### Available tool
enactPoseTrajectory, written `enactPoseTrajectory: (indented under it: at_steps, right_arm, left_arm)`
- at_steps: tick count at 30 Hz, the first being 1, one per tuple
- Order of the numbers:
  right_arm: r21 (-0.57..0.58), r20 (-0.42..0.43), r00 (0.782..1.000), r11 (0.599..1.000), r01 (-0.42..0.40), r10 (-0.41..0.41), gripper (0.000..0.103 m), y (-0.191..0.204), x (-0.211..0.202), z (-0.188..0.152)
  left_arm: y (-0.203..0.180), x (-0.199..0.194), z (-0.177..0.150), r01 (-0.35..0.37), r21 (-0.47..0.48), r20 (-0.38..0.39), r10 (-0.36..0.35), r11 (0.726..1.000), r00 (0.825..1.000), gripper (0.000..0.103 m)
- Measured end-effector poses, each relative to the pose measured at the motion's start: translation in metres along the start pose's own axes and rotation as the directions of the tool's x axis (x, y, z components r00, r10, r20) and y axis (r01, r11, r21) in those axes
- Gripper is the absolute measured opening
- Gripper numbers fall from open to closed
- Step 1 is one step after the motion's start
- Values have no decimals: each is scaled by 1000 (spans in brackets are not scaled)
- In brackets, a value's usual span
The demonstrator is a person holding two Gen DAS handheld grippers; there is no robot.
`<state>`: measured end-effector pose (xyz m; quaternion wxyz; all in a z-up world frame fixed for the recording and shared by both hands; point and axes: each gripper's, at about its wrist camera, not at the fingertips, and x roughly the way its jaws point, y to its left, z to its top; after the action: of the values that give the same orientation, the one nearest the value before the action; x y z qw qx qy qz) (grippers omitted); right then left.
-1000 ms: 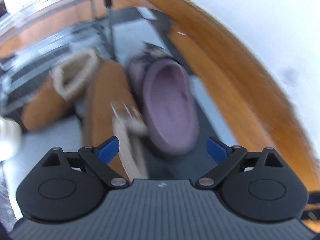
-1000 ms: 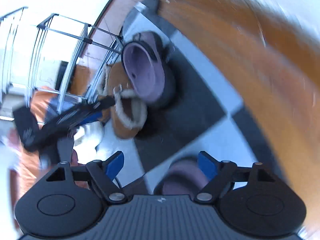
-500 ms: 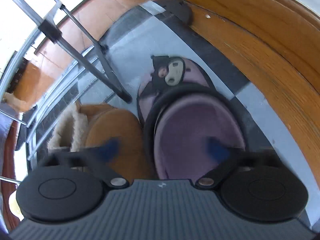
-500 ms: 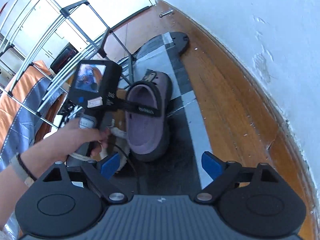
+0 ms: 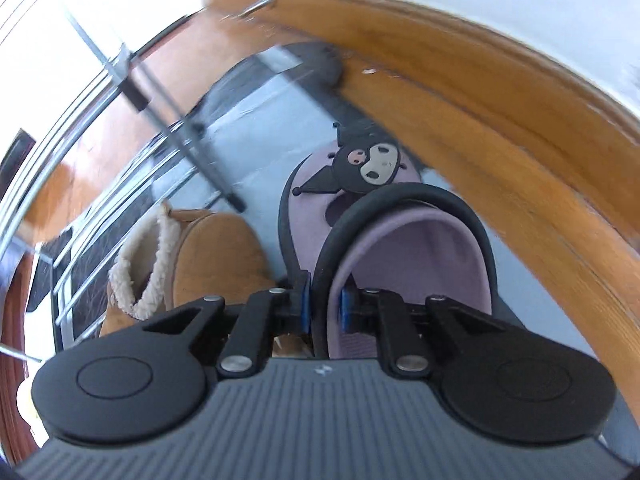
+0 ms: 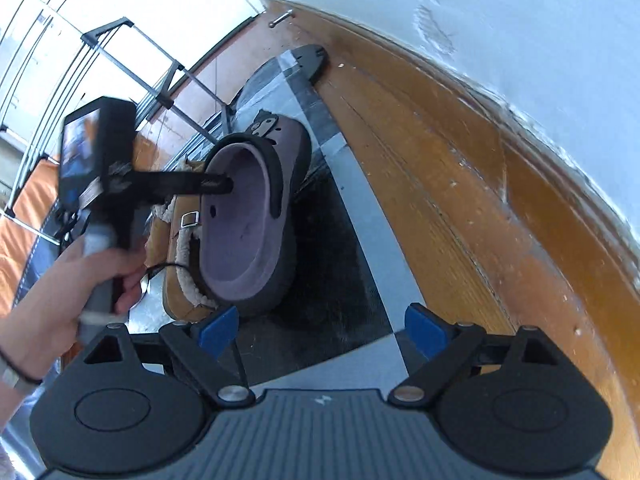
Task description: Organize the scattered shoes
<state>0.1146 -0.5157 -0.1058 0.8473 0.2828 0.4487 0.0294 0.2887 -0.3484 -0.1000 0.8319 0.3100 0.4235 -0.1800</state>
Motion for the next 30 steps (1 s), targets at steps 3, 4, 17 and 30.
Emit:
enactPoseTrajectory:
  at_steps: [3,4,17,30]
  right_arm:
    - [-71,31,999,997,18,-16,92,12,-21,-11]
    - [-96,32,999,995,30,-27,92,15,-24,-12]
    - [-339,150,966,907,249,-209,75,20,-14,-47]
    - [-855,143,858,375,359,-494,73,124,141,13]
  left_arm:
    - [-32,-32,-7,58,222,38,-68,973,997,16]
    - [-40,-45,-11,93,281,58,-114,955,992,18]
    - [-10,-112,-75,142,301,209,-211,943,955,62]
    - [58,-122,-173,235,-15,138,-231,972,963,72]
